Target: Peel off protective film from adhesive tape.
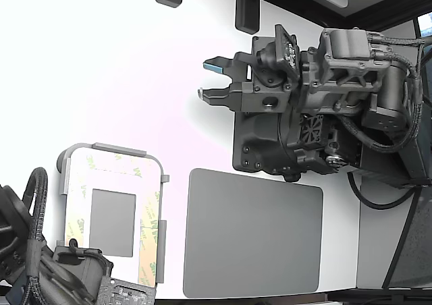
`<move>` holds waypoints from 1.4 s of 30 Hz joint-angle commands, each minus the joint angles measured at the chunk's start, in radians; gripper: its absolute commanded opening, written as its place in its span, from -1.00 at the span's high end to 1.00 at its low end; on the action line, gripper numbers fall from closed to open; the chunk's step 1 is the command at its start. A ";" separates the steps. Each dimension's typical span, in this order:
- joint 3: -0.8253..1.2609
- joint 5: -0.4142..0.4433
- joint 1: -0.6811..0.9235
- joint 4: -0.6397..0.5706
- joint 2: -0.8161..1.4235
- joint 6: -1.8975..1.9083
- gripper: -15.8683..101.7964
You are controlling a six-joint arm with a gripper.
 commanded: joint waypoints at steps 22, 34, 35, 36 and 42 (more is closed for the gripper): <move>-0.192 0.184 0.353 -0.310 -0.430 -1.158 0.94; -0.229 0.357 0.644 -0.489 -0.676 -1.364 0.92; -0.250 0.379 0.670 -0.488 -0.709 -1.361 0.92; -0.272 0.394 0.692 -0.483 -0.738 -1.367 0.92; -0.433 0.466 0.795 -0.402 -0.890 -1.396 0.92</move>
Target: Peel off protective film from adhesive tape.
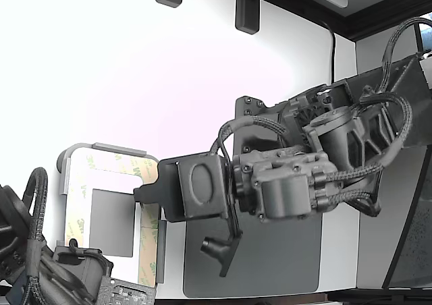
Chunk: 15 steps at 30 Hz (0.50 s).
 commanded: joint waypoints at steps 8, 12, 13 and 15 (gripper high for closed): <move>-0.143 0.041 0.106 -0.005 -0.120 -0.003 0.92; -0.118 0.041 0.135 -0.060 -0.126 -0.023 0.92; -0.118 0.040 0.141 -0.063 -0.133 -0.038 0.92; -0.114 0.031 0.143 -0.083 -0.140 -0.060 0.92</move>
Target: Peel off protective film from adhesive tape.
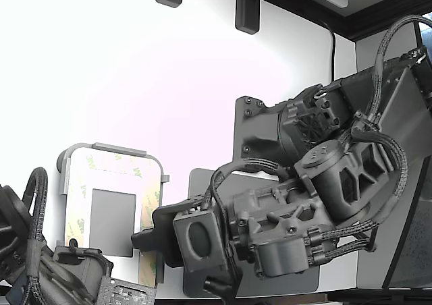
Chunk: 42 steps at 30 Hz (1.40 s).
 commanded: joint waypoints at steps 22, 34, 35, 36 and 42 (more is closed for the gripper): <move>-0.120 -0.080 -0.006 0.009 -0.114 -0.140 0.92; -0.094 -0.095 0.009 -0.066 -0.141 -0.221 0.92; -0.094 -0.097 0.009 -0.072 -0.146 -0.221 0.92; -0.094 -0.098 0.011 -0.077 -0.150 -0.221 0.92; -0.095 -0.086 0.025 -0.094 -0.173 -0.221 0.92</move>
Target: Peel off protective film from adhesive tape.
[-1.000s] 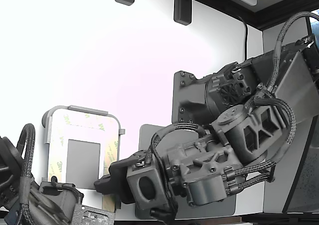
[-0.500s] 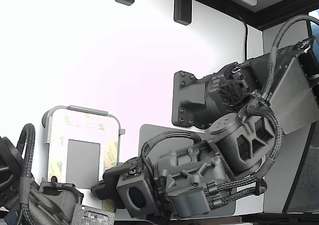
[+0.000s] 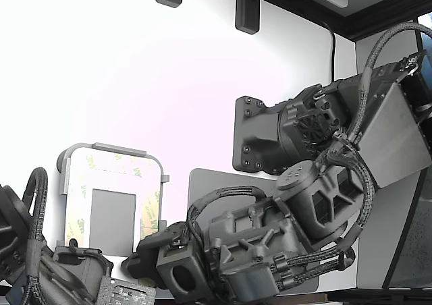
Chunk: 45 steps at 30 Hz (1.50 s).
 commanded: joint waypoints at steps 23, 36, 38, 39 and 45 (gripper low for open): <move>-0.054 0.005 0.015 0.005 -0.017 0.049 0.92; -0.028 0.006 0.020 -0.003 -0.009 0.052 0.92; -0.029 0.006 0.020 -0.002 -0.009 0.052 0.92; -0.029 0.006 0.020 0.000 -0.009 0.052 0.92; -0.029 0.012 0.028 0.006 -0.003 0.061 0.92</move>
